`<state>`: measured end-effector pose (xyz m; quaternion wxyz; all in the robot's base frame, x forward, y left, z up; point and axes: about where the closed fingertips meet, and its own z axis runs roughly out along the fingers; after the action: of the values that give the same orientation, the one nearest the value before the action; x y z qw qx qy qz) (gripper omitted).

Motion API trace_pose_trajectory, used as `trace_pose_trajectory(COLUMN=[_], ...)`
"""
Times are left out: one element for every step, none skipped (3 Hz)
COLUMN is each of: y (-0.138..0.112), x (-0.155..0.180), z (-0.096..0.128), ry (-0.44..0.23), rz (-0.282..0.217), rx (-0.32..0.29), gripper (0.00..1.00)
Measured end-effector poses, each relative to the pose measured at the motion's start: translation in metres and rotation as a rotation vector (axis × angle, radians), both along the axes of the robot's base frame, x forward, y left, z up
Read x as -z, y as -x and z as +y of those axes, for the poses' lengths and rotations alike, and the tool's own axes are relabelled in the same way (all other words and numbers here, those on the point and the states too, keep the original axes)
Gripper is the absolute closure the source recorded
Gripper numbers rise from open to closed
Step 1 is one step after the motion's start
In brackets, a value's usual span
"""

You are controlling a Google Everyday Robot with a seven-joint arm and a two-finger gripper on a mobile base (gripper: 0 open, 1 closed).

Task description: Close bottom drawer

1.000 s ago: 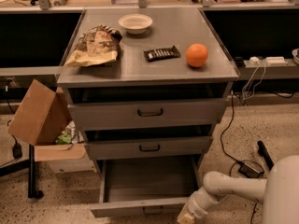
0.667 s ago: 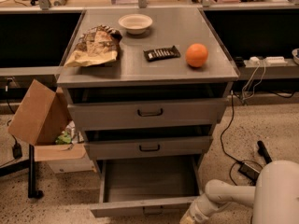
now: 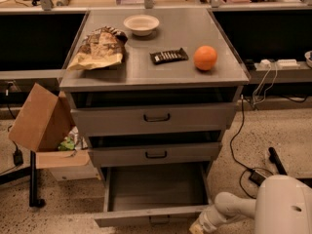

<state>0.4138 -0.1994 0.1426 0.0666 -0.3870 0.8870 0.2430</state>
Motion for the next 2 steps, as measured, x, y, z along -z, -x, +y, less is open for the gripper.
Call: trace_pose_trajectory(y=[-0.0238, -0.0273], x=[0.0022, 0.0019], z=[0.0017, 0.0016], ry=[0.013, 0.009], rz=[-0.054, -0.065], rx=[-0.002, 0.008], gripper=[1.0, 1.0])
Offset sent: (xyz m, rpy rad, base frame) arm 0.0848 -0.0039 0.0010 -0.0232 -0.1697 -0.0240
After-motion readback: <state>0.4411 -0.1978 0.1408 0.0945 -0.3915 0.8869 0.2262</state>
